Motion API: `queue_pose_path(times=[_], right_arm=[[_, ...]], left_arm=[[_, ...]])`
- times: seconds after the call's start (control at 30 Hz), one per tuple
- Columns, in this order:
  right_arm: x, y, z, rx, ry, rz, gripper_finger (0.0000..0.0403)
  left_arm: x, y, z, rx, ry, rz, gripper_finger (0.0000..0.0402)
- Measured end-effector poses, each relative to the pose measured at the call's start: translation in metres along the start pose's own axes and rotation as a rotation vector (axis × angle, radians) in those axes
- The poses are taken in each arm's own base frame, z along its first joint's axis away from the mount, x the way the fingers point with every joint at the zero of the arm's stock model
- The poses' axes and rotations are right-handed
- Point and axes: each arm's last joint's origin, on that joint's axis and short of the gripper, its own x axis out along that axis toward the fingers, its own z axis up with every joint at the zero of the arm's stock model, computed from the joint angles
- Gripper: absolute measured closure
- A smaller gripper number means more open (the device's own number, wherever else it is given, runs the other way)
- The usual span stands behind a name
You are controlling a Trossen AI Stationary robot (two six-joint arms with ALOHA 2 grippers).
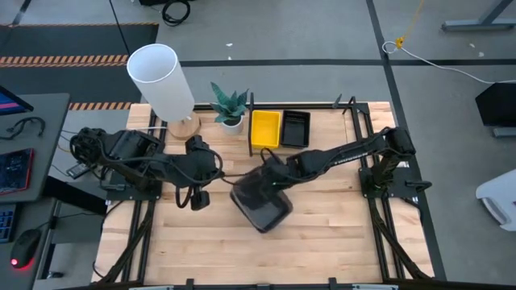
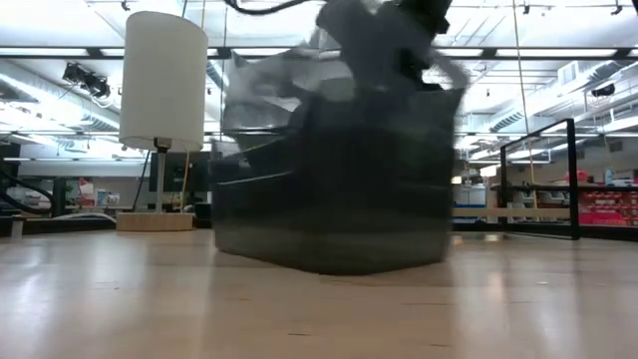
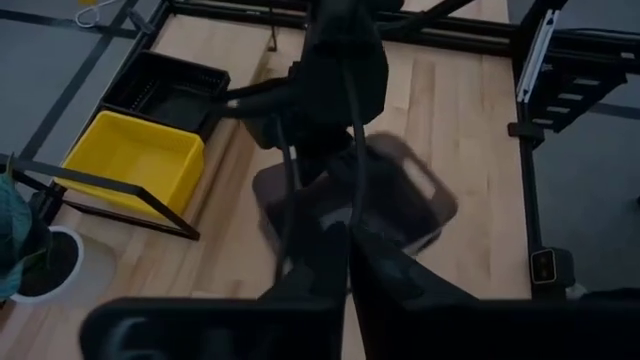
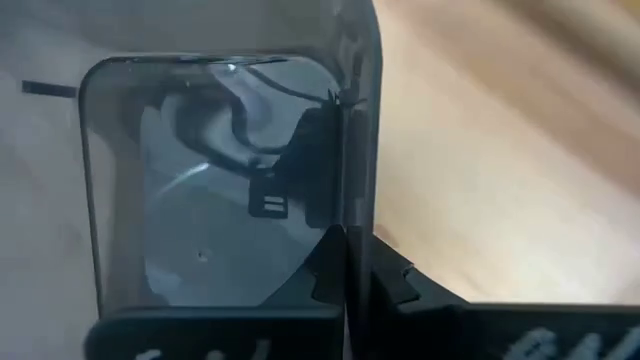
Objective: Stack baskets on shelf by color
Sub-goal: Stack the right transparent black bin into the left black bin, then put the stacked transparent black bins on the shelf
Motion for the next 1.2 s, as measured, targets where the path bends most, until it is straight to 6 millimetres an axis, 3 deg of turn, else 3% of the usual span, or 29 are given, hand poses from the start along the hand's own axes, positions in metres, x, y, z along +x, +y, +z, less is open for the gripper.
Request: queue_pose_path(times=[0.27, 0.5, 0.67, 0.8, 0.87, 1.03, 1.2], right_arm=[[-0.001, -0.013, -0.011, -0.112, 0.167, -0.099, 0.0365], [-0.003, -0.012, -0.012, -0.16, 0.217, -0.074, 0.0293], [-0.019, -0.005, -0.003, -0.251, 0.193, -0.051, 0.0251], [-0.038, 0.01, 0.004, -0.458, 0.151, 0.05, 0.0242], [-0.046, 0.022, -0.004, -0.634, 0.165, 0.149, 0.0242], [-0.059, 0.05, -0.049, -1.001, 0.214, 0.365, 0.0241], [-0.068, 0.06, -0.084, -1.172, 0.154, 0.305, 0.0225]], left_arm=[[-0.001, -0.001, -0.001, 0.005, 0.002, -0.005, 0.0383], [-0.001, -0.002, -0.001, 0.006, 0.002, -0.005, 0.0386], [-0.001, -0.002, -0.001, 0.006, 0.002, -0.005, 0.038], [0.001, -0.002, -0.001, 0.006, 0.002, -0.006, 0.0383], [0.002, -0.002, -0.003, 0.012, 0.014, 0.0, 0.0386], [0.002, -0.002, -0.002, 0.004, 0.008, -0.002, 0.0388], [0.002, -0.003, -0.002, 0.002, 0.006, -0.003, 0.0381]])
